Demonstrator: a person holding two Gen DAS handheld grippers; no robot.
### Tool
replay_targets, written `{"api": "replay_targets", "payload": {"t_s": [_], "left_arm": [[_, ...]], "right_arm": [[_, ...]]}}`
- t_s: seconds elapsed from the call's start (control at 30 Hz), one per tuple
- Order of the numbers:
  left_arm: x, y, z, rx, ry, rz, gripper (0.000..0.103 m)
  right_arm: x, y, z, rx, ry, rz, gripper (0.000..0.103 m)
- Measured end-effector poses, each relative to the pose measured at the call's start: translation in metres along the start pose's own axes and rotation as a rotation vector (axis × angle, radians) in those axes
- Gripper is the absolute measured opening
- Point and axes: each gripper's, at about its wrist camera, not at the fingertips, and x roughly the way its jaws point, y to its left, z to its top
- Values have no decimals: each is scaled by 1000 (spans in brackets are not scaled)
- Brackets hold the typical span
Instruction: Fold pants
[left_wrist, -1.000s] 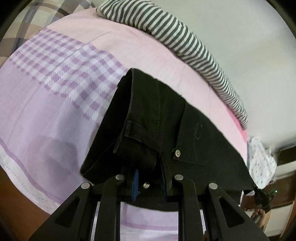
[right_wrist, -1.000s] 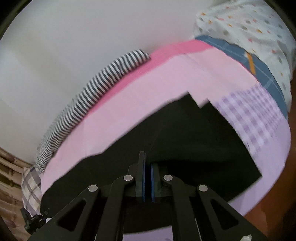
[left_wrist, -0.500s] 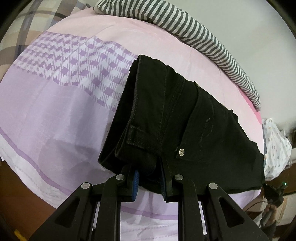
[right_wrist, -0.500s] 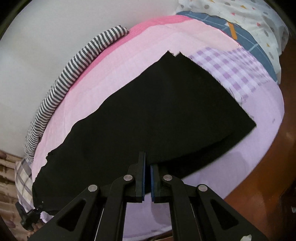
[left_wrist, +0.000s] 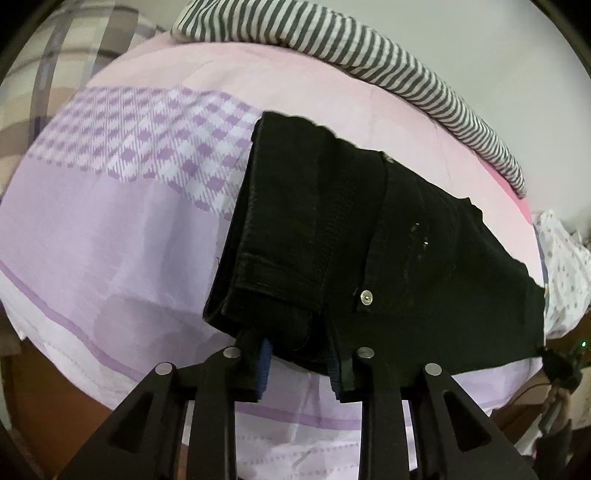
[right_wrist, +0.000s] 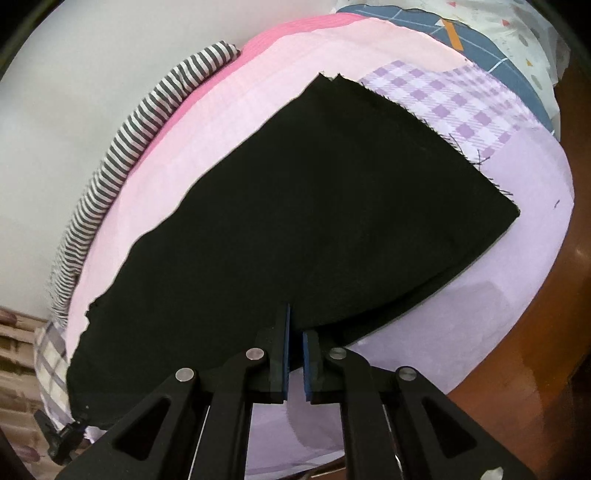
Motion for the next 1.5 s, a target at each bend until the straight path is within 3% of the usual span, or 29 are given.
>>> {"api": "replay_targets", "payload": {"t_s": [0.17, 0.37, 0.53, 0.7, 0.8, 1.0, 1.2, 1.4, 1.5], "left_arm": [[-15, -9, -6, 77, 11, 28, 36], [-48, -34, -22, 199, -59, -22, 36], [-45, -116, -26, 419, -95, -133, 38], [-14, -212, -37, 642, -44, -247, 39], [2, -266, -51, 763, -31, -309, 39], [31, -342, -85, 947, 0, -380, 39], [51, -387, -115, 1086, 7, -375, 39], [75, -409, -125, 1113, 9, -314, 38], [84, -415, -127, 1123, 13, -306, 15]], "right_arm": [[-1, -11, 2, 67, -16, 60, 11], [-7, -34, 11, 150, -59, 120, 15], [-14, -50, 19, 210, -88, 171, 15], [-22, -62, 29, 231, -115, 197, 15], [-24, -62, 33, 218, -123, 208, 8], [-36, -55, 41, 207, -133, 253, 5], [-49, -46, 51, 204, -141, 310, 5], [-54, -39, 55, 199, -153, 339, 5], [-57, -42, 52, 192, -162, 334, 5]]}}
